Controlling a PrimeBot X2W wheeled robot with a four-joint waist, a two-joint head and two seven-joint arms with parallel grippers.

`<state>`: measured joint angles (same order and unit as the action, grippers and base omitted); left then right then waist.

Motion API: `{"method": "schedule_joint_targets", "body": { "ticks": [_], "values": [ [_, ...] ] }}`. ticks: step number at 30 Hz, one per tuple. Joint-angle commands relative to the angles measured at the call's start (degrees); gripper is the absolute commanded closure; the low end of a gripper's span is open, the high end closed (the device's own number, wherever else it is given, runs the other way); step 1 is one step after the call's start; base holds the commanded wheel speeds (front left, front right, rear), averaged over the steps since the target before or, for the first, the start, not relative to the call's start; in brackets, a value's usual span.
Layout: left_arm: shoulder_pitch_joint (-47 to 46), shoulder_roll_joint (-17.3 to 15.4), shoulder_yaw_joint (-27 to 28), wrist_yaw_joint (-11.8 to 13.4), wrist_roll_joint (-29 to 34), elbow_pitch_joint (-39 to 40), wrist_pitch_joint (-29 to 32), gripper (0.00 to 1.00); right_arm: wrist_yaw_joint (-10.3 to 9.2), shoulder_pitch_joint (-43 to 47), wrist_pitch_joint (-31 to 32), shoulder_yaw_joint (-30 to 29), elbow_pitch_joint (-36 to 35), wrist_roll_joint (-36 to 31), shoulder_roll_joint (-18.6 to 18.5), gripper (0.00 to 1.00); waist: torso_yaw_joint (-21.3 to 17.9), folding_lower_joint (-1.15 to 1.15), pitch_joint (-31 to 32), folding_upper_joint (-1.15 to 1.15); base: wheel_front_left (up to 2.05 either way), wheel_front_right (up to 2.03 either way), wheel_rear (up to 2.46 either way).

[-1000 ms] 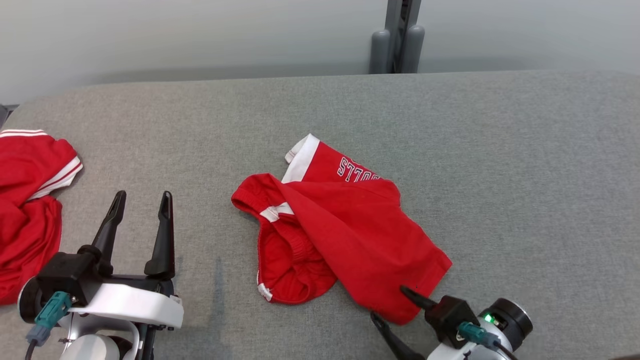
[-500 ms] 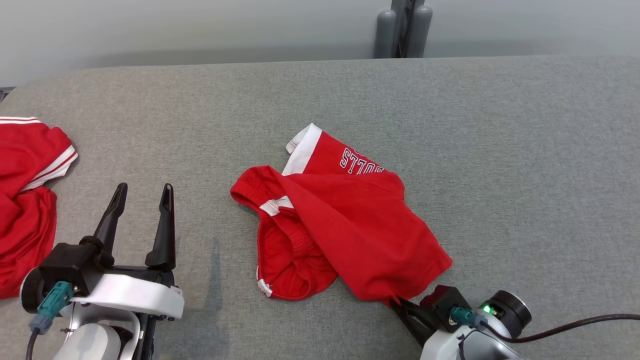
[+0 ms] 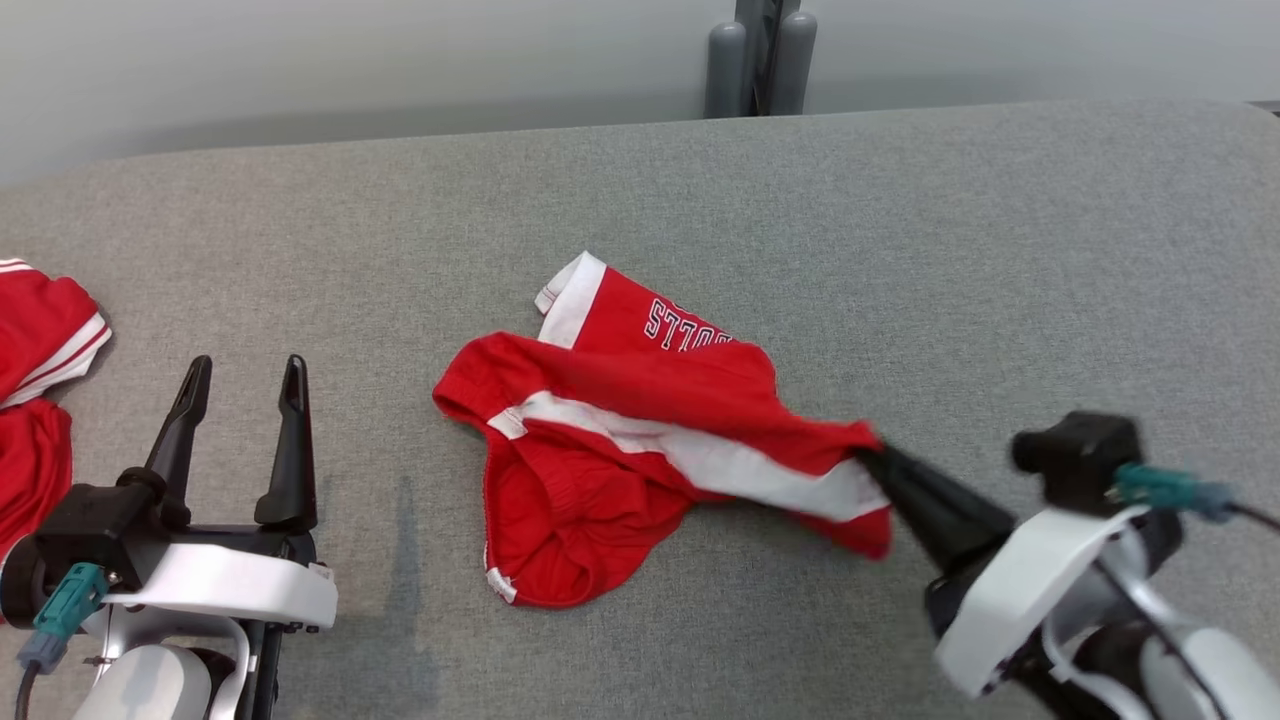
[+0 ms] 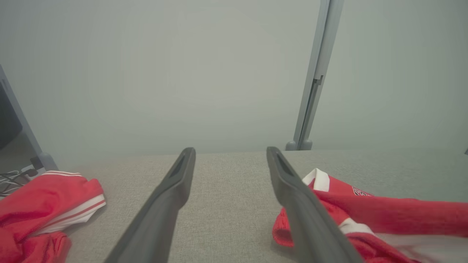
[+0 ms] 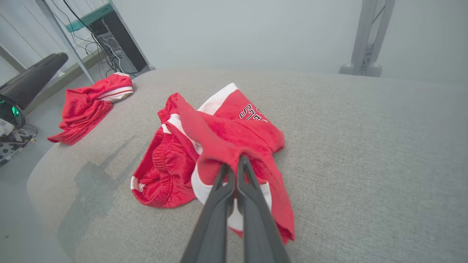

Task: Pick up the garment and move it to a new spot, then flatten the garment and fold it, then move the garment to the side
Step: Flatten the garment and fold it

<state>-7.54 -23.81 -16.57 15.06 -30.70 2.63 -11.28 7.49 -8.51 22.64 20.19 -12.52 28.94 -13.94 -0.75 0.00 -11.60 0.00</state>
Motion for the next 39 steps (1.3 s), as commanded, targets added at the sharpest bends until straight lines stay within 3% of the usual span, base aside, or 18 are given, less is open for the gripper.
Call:
{"method": "schedule_joint_targets", "body": {
  "ticks": [1,7,12,26,27,28,29,34,39],
  "values": [
    [-0.23,-0.25,0.28,0.27,-0.02,0.24,0.03,0.0,0.01,-0.61,0.96,-2.78,-1.38,0.95,0.0,1.0,0.07,0.0,-0.29,0.0,0.0,0.0,0.0],
    [-1.81,-0.24,-0.14,0.13,0.21,0.94,0.29,0.0,0.02,-6.73,3.64,-9.58,1.41,3.65,0.55,1.0,1.04,0.0,-2.43,0.0,0.0,0.0,0.0],
    [-3.85,0.44,-1.42,-0.81,0.54,0.55,0.07,0.0,0.0,-14.0,3.19,-11.31,10.95,3.27,-0.38,1.0,3.03,0.0,-5.23,0.0,0.0,0.0,0.0],
    [-10.11,3.39,-4.41,-4.24,1.05,-3.74,-1.64,0.0,0.02,-27.4,-4.56,-8.09,35.53,4.92,0.4,1.0,6.54,0.0,-10.67,0.0,0.0,0.0,0.0],
    [-10.36,3.49,-4.49,-4.42,1.01,-4.14,-1.78,0.0,0.02,-27.83,-5.59,-7.67,36.52,5.67,0.62,0.93,6.47,0.0,-10.7,0.0,0.0,0.0,0.0],
    [-10.64,3.55,-4.53,-4.46,0.99,-4.4,-1.86,0.0,0.02,-28.25,-6.76,-7.4,37.28,6.05,0.73,0.68,6.38,0.0,-10.66,0.0,0.0,0.0,0.0],
    [-10.84,3.56,-4.47,-4.56,0.94,-4.68,-1.97,0.0,0.02,-28.49,-7.99,-7.11,37.87,6.57,0.89,0.0,6.25,0.0,-10.59,0.0,0.0,0.0,0.0],
    [-10.47,3.2,-3.9,-4.65,0.6,-5.73,-2.4,0.0,0.02,-26.02,-14.39,-7.16,39.02,6.65,0.42,0.0,5.11,0.0,-9.38,0.0,0.0,0.0,0.0],
    [-9.09,2.56,-2.82,-3.79,0.15,-5.95,-2.57,0.0,0.02,-21.28,-21.96,-11.11,37.18,4.15,1.57,0.0,3.62,0.0,-7.6,0.0,0.0,0.0,0.0]
  ]
}}
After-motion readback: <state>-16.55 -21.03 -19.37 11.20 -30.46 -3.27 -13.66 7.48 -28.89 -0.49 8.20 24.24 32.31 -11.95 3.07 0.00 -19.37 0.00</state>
